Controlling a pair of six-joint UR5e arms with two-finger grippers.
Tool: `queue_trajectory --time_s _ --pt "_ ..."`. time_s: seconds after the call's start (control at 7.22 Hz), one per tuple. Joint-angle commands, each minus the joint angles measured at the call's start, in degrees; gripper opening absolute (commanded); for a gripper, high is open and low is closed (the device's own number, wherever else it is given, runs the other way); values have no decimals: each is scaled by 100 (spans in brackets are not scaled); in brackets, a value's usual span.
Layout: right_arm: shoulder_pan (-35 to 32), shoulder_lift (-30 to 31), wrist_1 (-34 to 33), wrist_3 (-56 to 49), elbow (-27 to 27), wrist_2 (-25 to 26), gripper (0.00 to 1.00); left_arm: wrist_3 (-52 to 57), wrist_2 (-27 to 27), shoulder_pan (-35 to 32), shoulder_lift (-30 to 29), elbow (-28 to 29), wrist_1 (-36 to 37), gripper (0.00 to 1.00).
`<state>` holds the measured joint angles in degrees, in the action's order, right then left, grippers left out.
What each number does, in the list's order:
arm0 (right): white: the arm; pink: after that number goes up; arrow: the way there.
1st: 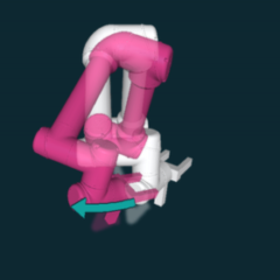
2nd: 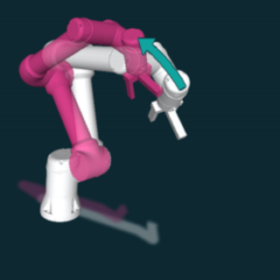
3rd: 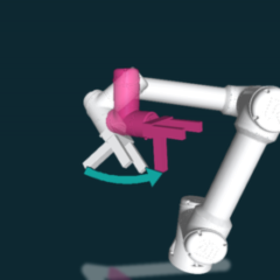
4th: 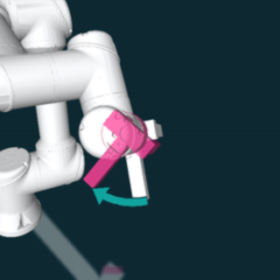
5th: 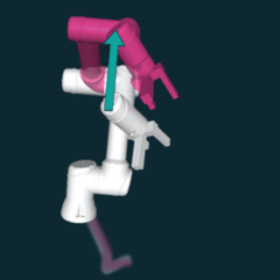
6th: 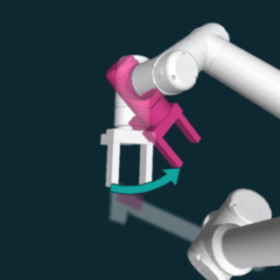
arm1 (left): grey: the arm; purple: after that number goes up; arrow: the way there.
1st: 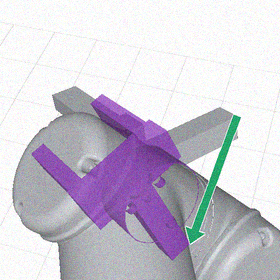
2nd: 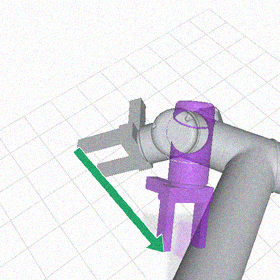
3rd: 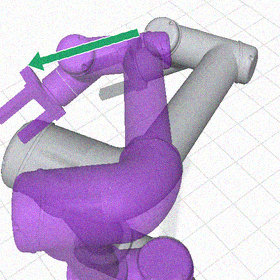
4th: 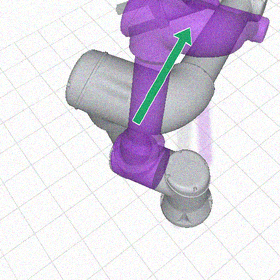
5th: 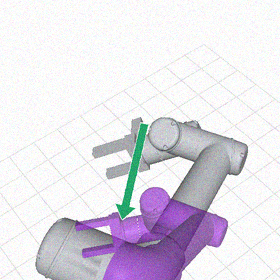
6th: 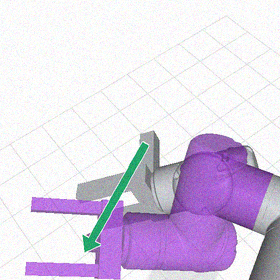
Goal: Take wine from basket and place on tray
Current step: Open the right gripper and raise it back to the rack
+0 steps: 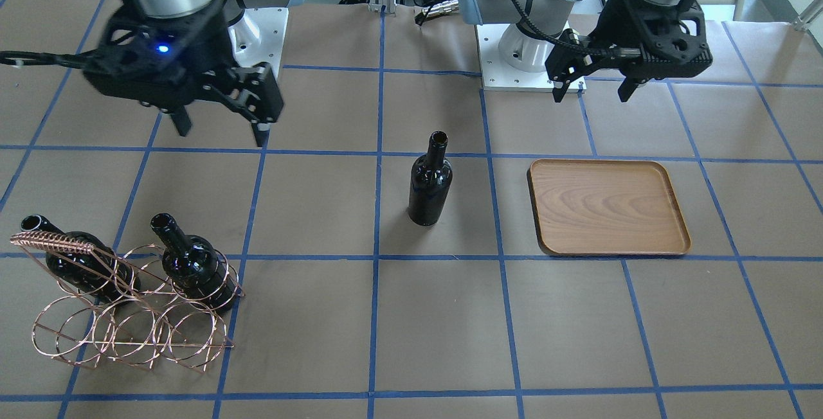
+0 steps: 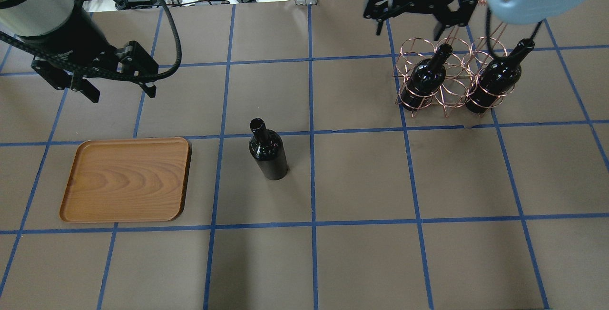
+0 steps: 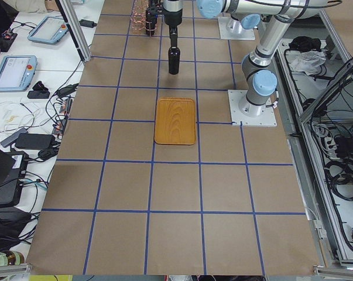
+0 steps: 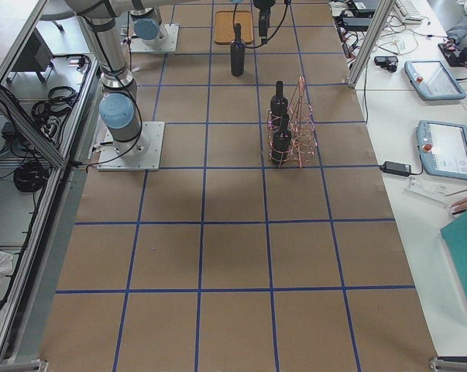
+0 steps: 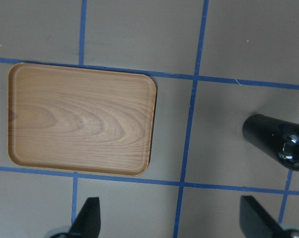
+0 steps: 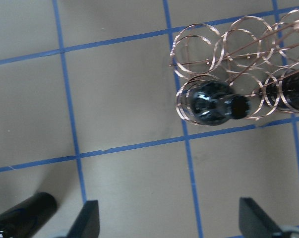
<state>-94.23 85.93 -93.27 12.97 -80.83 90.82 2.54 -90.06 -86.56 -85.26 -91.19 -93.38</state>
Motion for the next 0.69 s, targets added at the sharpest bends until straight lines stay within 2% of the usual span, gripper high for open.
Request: queue_trajectory --time_s 0.0,0.28,0.55 --pt "537 205 143 -568 -47 -21 100 -17 59 -745 -174 -12 328 100" --pt "563 214 143 -568 -74 -21 100 -69 59 -1493 -437 -56 854 100" --pt "573 231 151 -551 -74 -21 100 -368 59 -1811 -788 -91 1067 100"
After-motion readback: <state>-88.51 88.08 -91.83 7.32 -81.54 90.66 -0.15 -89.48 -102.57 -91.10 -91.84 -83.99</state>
